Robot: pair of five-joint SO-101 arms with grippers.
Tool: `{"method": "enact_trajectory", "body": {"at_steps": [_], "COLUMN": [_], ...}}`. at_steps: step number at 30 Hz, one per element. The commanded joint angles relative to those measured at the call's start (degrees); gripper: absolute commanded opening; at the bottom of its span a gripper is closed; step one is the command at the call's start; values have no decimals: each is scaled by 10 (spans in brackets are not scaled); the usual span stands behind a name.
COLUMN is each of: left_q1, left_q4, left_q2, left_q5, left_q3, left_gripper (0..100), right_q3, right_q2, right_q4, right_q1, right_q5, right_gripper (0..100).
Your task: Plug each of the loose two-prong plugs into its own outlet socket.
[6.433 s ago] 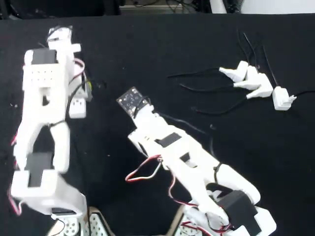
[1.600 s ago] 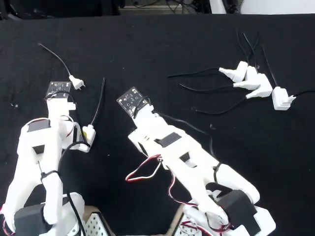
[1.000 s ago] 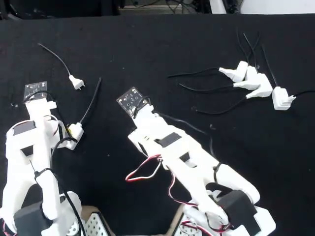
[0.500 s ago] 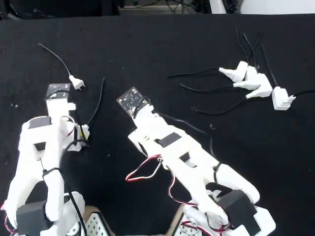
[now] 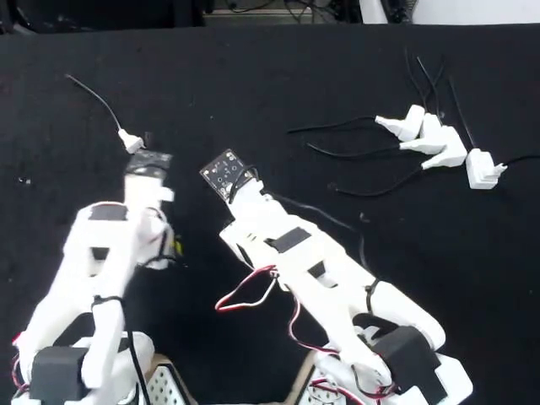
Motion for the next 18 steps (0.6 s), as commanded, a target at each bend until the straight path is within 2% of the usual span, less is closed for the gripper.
{"method": "enact_trajectory", "body": {"at_steps": [1, 9, 15, 18], "left_q1": [53, 12, 0, -34], "left_q4": [-2, 85, 86, 84], "left_q2": [-11, -11, -11, -11], "left_q5": [-1, 2, -1, -1], "left_q3": [-1, -79, -119, -140], "left_gripper": [216, 216, 216, 216], "right_q3": [-5, -5, -4, -4], "right_q2": [-27, -27, -27, -27], "right_q4": [-12, -12, -12, -12], "right_q1": [-6, -6, -6, -6], "right_q5": [3, 3, 3, 3], "right_gripper": [266, 266, 266, 266]}}
